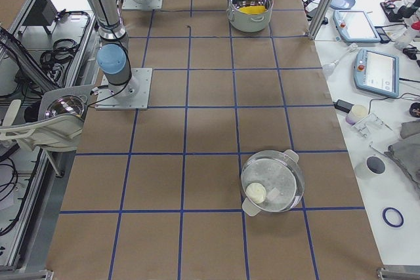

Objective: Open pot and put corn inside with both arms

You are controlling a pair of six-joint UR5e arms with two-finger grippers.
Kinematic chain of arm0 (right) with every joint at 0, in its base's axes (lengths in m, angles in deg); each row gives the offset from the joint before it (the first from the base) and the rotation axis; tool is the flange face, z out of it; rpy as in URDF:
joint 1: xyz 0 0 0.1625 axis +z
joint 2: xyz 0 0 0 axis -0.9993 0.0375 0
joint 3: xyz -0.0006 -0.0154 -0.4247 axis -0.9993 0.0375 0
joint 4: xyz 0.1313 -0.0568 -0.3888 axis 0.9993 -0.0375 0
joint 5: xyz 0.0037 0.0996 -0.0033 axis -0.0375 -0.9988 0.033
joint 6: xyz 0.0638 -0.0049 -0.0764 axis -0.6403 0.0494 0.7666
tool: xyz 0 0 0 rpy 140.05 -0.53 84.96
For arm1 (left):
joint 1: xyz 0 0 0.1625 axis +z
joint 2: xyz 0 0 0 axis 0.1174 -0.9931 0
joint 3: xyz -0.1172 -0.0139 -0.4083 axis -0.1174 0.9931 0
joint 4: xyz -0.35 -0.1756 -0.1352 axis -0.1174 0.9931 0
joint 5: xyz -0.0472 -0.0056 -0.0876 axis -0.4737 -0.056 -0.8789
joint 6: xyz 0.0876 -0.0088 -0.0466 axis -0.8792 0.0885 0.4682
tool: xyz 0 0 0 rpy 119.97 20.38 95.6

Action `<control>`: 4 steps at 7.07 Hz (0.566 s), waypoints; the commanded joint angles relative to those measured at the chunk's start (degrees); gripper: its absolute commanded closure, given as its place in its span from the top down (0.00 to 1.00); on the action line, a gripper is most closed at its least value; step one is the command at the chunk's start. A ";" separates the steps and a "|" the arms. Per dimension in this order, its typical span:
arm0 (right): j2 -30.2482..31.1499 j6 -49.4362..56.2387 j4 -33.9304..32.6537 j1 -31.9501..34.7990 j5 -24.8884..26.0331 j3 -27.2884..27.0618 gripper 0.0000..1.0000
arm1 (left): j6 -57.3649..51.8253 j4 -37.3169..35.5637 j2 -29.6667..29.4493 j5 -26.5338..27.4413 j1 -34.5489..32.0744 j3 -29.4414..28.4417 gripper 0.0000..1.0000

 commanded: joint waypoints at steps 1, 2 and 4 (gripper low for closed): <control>0.44 7.45 0.25 -2.17 0.00 -1.11 1.00 | 0.54 2.59 5.04 -0.60 -1.61 0.64 1.00; 1.05 8.27 -0.10 -2.70 0.09 -1.90 1.00 | -0.15 3.37 5.58 -0.34 -1.44 0.90 1.00; 1.49 8.29 -0.80 -2.88 0.27 -2.78 1.00 | -0.16 3.38 5.67 -0.42 -1.26 1.34 1.00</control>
